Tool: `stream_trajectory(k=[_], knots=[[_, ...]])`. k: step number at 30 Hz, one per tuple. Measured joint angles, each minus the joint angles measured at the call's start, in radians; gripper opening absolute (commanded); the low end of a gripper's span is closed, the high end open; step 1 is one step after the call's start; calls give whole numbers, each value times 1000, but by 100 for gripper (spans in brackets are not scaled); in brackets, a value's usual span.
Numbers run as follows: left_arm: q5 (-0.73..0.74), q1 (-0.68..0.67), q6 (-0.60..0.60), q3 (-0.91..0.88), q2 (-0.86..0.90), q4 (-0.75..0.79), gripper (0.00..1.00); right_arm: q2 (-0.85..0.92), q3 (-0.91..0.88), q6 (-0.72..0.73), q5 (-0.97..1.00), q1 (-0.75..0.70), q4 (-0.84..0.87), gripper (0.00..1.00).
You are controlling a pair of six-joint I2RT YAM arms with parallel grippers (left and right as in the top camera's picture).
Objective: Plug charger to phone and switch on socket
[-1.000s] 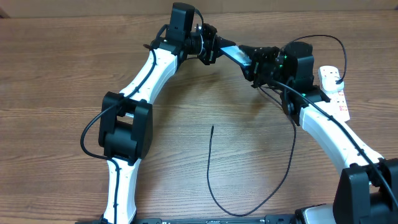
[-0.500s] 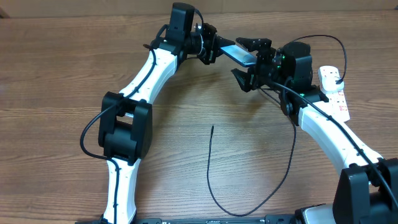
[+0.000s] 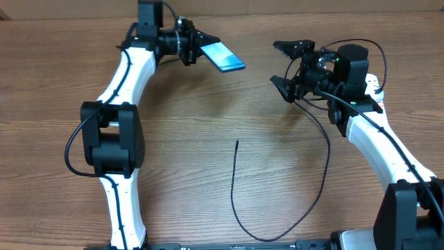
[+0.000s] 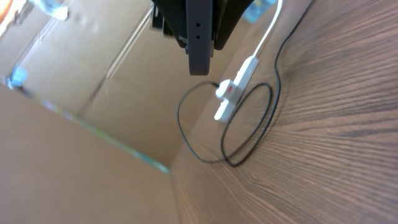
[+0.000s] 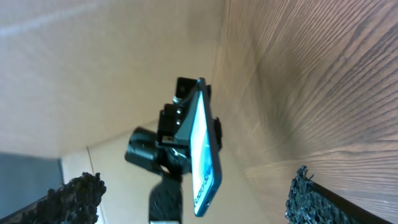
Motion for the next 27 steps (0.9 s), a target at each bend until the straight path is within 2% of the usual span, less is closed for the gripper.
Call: stream_trajectory(k=[4,13,22,25,27], knots=[[128,13,120,0,0,0,4,0,0,-114,-40,0,-22,97],[406,6,351,0,0,-10,5,0,0,-427,-89,0,-209,96],[459,6,430,0,0,-26,5,0,1,-596,-108,0,-251,96],[461,6,433,0,0,-26,5,0,19,-631,-85,0,-331,96],[462,8,433,0,0,-25,4,0,63,-669,-47,0,-452,96]])
